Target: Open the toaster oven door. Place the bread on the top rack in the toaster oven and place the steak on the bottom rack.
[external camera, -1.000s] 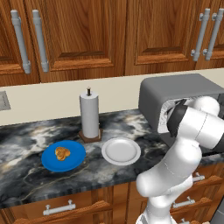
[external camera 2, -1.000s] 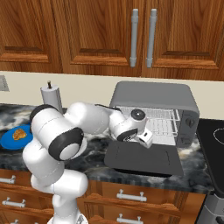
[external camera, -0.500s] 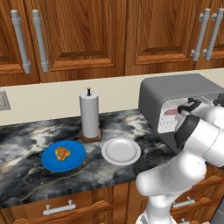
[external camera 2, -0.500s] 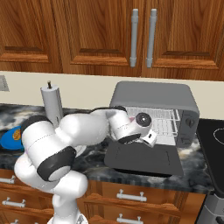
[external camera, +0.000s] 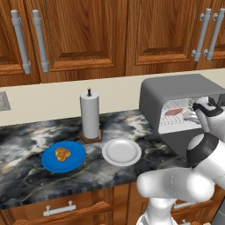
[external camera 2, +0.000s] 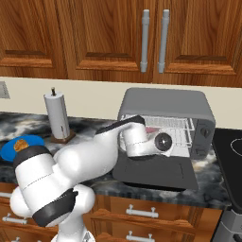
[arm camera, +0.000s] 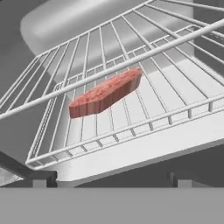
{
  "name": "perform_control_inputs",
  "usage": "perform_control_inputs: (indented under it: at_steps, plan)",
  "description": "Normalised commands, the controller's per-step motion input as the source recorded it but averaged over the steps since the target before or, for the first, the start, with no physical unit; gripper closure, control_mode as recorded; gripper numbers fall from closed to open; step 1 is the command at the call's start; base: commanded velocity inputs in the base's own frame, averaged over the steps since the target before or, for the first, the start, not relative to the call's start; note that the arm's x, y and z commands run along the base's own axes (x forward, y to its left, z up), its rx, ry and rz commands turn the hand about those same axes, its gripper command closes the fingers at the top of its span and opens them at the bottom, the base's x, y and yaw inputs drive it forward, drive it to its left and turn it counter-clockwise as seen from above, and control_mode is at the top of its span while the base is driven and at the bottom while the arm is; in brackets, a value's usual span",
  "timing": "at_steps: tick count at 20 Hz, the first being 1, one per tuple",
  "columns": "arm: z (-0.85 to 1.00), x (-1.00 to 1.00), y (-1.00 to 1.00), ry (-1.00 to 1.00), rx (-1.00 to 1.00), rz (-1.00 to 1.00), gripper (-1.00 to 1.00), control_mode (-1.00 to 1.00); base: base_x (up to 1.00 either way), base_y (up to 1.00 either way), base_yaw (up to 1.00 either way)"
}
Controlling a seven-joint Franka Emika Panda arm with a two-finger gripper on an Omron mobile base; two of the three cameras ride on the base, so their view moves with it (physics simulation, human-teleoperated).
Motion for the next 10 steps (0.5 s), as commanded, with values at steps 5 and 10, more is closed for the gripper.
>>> perform_control_inputs:
  at_steps: [5,10]
  plan:
    - [0.3,-0.07,-0.15,-0.16,0.0,0.17,-1.0,-1.0,0.0,0.0,0.0]
    - [0.33,0.0,-0.07,0.0,0.1,0.0,-1.0,-1.0,0.0,0.0,0.0]
